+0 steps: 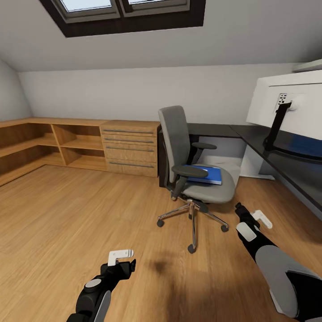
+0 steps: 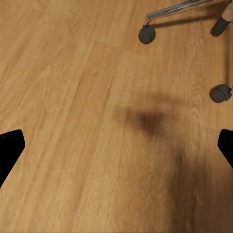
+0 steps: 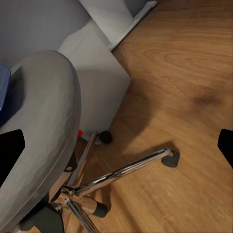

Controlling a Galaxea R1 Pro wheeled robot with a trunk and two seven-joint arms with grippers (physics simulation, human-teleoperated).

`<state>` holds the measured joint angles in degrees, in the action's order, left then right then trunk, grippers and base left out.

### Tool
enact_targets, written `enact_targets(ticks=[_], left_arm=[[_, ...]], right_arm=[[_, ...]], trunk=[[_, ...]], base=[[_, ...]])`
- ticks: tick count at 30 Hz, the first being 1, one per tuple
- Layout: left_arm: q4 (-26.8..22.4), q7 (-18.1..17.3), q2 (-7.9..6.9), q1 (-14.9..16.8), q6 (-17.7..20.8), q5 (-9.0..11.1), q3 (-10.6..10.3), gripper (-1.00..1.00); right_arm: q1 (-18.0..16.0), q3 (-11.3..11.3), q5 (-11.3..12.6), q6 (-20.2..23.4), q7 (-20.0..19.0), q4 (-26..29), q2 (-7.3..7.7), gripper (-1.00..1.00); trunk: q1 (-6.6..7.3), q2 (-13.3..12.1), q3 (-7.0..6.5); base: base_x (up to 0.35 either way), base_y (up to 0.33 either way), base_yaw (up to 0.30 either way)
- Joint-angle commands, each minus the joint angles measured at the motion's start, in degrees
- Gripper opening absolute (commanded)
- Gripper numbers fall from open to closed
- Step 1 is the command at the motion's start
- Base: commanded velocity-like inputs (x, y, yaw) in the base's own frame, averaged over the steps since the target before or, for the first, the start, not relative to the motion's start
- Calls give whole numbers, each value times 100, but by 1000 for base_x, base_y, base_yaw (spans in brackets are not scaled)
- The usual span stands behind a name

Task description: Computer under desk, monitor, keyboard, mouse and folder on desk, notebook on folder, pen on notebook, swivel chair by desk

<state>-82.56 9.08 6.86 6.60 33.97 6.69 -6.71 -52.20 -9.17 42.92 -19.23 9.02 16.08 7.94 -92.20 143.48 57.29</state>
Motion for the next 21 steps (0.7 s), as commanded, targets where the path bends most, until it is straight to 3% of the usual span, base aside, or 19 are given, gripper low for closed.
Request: enact_targets(ticks=[1, 13, 21], left_arm=[[-6, 50, -1, 2, 21, 61, -6, 100], [2, 50, 6, 3, 13, 64, -15, 100], [3, 50, 8, 3, 13, 61, -30, 100]], right_arm=[[-2, 25, 60, -21, 3, 1, 4, 100], [0, 22, 63, -21, -21, 20, 7, 100], [3, 21, 59, -19, -23, 18, 11, 100]], trunk=[[1, 2, 6], [1, 2, 6], [1, 2, 6]], base=[[0, 0, 0], [0, 0, 0], [257, 0, 0]])
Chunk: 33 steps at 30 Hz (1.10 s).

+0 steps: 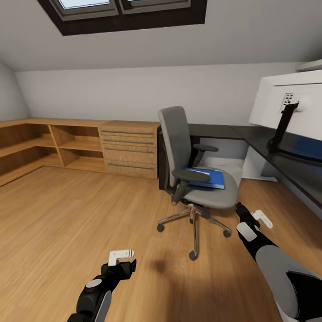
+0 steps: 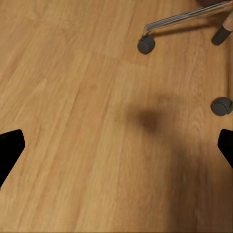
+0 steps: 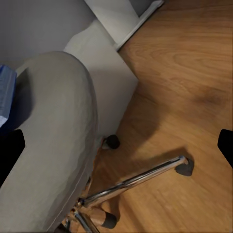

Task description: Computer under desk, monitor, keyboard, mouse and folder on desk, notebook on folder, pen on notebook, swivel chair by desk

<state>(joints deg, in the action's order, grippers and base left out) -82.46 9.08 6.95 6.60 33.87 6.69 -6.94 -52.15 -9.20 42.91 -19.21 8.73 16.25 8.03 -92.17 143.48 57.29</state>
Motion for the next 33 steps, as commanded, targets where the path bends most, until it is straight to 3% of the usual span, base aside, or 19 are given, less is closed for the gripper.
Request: enact_targets(ticks=[1, 14, 24, 33], left_arm=[[-7, 47, -1, 5, 23, 60, -7, 100], [-7, 48, -1, 2, 15, 50, -26, 100], [-7, 42, -1, 2, 14, 47, -27, 100], [-7, 41, -2, 5, 14, 50, -25, 100]], right_arm=[[-4, 23, 59, -21, 6, 1, 3, 100], [0, 30, 52, -35, -4, 22, 19, 100], [2, 23, 66, -1, 13, -5, 237, 100], [1, -126, 153, 70, 14, -20, 306, 100]], trunk=[[-2, 2, 6], [-2, 2, 6], [-2, 2, 6], [-2, 2, 6]], base=[[310, 0, 0], [202, -81, 0], [70, -14, 0], [143, -1, 0]])
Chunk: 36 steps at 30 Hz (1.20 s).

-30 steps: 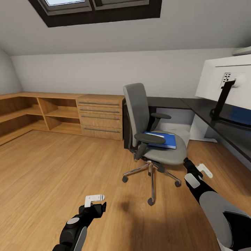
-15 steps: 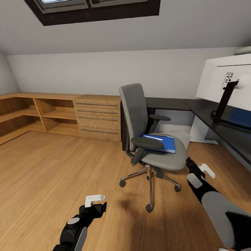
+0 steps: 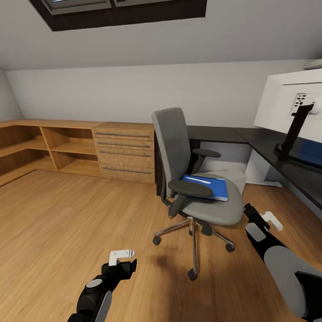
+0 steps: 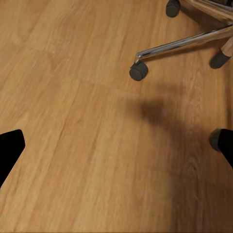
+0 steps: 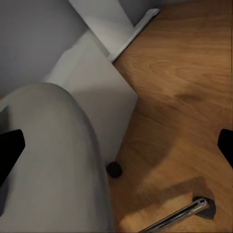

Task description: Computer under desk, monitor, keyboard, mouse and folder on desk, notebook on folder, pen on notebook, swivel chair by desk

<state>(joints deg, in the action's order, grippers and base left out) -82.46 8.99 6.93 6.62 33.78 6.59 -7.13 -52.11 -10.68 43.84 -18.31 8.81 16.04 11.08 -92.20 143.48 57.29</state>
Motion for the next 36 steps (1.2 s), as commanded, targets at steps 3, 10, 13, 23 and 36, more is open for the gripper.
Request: enact_targets(ticks=[3, 10, 13, 23, 36], left_arm=[[-7, 50, 0, 2, 23, 61, -2, 100], [-7, 50, -1, -1, 23, 62, -6, 100], [-7, 50, 0, 0, 23, 62, -6, 100], [-7, 50, 1, 0, 23, 62, -1, 100], [-7, 50, 1, 0, 20, 64, -3, 100]], right_arm=[[-2, -45, 183, 121, 0, -2, 7, 100], [-3, -84, 483, 404, -5, -1, 63, 100], [-2, -88, 690, 447, -3, -3, 126, 100], [-1, -99, 1175, 584, -3, -11, 186, 100], [-2, -92, 1491, 1047, -1, -4, 277, 100]], trunk=[[1, 2, 6], [1, 2, 6], [1, 2, 6], [1, 2, 6], [1, 2, 6]], base=[[69, 0, 0], [214, 0, 0], [119, 0, 0], [129, 0, 0], [155, 0, 0]])
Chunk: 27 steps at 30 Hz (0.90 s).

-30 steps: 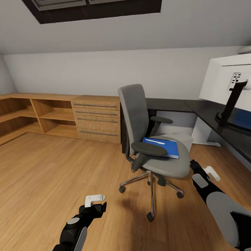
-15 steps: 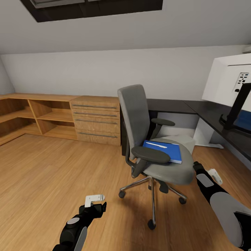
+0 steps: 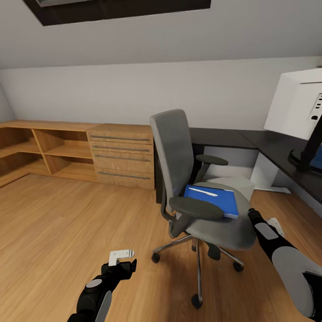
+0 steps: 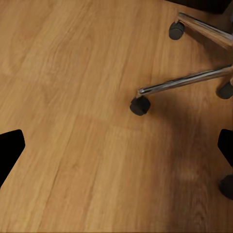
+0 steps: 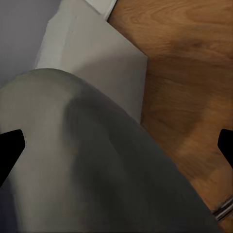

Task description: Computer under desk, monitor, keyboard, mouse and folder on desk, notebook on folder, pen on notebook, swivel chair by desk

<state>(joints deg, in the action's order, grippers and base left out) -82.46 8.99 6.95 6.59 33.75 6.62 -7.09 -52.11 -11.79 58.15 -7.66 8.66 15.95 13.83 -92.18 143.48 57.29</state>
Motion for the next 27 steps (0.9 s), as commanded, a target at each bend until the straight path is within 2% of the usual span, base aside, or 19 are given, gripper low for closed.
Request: enact_targets(ticks=[1, 10, 15, 20, 27], left_arm=[[-7, 50, -1, 4, 22, 60, -8, 100], [-7, 50, -1, 5, 9, 61, -9, 100], [-7, 50, -1, 2, 7, 62, -10, 100], [-7, 50, -1, 3, 8, 59, -16, 100], [-7, 50, -1, 4, 8, 59, 0, 100]], right_arm=[[-2, 18, 65, 14, 14, 4, 13, 100], [-3, 12, 82, 250, 40, 5, 190, 100], [-3, 10, 83, 419, 39, 6, 241, 100], [-2, 5, 83, 437, 38, 11, 258, 100], [-2, -12, 93, 428, 32, 13, 242, 100]], trunk=[[-1, 2, 6], [-1, 2, 6], [-1, 2, 6], [-1, 2, 6], [-1, 2, 6]], base=[[181, 0, 0], [167, 0, 0], [71, 0, 0], [175, 0, 0], [25, 0, 0]])
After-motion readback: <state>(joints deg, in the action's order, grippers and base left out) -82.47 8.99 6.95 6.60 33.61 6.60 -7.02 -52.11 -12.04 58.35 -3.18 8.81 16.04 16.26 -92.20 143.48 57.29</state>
